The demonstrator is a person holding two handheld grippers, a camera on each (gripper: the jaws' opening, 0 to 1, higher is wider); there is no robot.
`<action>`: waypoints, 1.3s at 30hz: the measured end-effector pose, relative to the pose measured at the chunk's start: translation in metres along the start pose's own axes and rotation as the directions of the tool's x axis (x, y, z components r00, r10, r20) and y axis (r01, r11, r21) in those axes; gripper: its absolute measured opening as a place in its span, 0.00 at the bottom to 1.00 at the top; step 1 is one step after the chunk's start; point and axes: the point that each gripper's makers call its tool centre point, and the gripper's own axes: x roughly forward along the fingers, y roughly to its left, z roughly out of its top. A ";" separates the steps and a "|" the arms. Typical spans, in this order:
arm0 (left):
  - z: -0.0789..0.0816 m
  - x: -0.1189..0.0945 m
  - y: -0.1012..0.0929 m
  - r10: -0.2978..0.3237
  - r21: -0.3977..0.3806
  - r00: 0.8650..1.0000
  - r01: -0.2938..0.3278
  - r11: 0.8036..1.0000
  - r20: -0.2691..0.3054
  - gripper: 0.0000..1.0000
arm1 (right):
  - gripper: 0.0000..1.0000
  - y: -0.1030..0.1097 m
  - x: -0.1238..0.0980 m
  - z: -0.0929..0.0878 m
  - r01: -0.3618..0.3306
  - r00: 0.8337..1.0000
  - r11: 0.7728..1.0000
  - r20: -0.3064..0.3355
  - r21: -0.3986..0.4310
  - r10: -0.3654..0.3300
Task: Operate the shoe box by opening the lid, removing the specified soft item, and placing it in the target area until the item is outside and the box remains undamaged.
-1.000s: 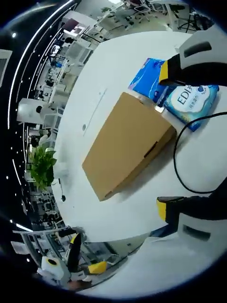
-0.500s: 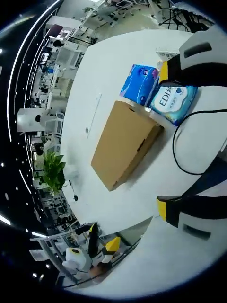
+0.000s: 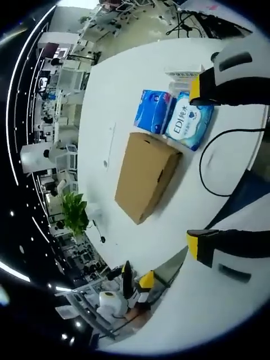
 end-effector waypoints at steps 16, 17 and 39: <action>0.006 0.003 -0.014 -0.014 -0.043 1.000 0.014 0.999 0.017 0.99 | 0.84 0.000 0.007 -0.021 -0.019 0.999 0.995 -0.038 0.100 0.022; 0.010 0.002 -0.013 -0.007 -0.032 0.999 0.008 0.999 0.035 0.99 | 0.84 -0.001 0.007 -0.018 -0.016 1.000 0.996 -0.025 0.091 0.019; 0.011 0.004 -0.016 0.007 -0.046 0.999 -0.004 0.999 0.049 0.99 | 0.86 -0.003 0.014 -0.028 -0.036 0.997 0.996 -0.063 0.081 0.041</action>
